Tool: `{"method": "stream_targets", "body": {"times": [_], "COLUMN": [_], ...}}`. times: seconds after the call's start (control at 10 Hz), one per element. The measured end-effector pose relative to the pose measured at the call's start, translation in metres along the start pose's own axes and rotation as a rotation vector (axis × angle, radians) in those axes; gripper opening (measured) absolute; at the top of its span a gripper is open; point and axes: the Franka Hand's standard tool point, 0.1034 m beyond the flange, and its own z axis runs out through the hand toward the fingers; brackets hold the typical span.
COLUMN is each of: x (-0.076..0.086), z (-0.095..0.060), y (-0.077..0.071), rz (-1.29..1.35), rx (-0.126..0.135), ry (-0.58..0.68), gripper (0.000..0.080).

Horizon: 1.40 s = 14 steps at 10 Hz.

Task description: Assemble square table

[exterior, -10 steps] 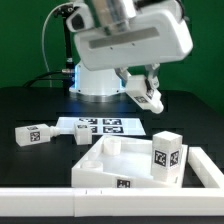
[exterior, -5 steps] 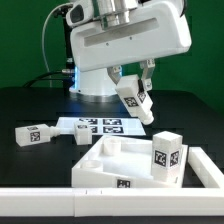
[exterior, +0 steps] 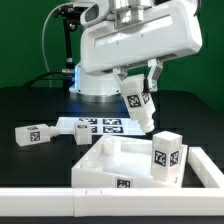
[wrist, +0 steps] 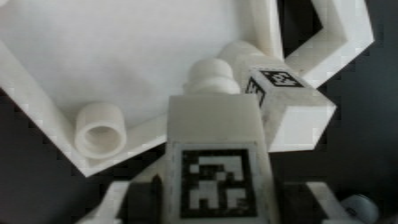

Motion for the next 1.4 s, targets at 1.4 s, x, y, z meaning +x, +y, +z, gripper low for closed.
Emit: {"method": "stream_targets", "body": {"times": [1.4], "x": [0.043], "z": [0.027], "y": [0.035], "rz": [-0.194], "rx": [-0.064], "ry": [-0.02], "gripper": [0.0284]}}
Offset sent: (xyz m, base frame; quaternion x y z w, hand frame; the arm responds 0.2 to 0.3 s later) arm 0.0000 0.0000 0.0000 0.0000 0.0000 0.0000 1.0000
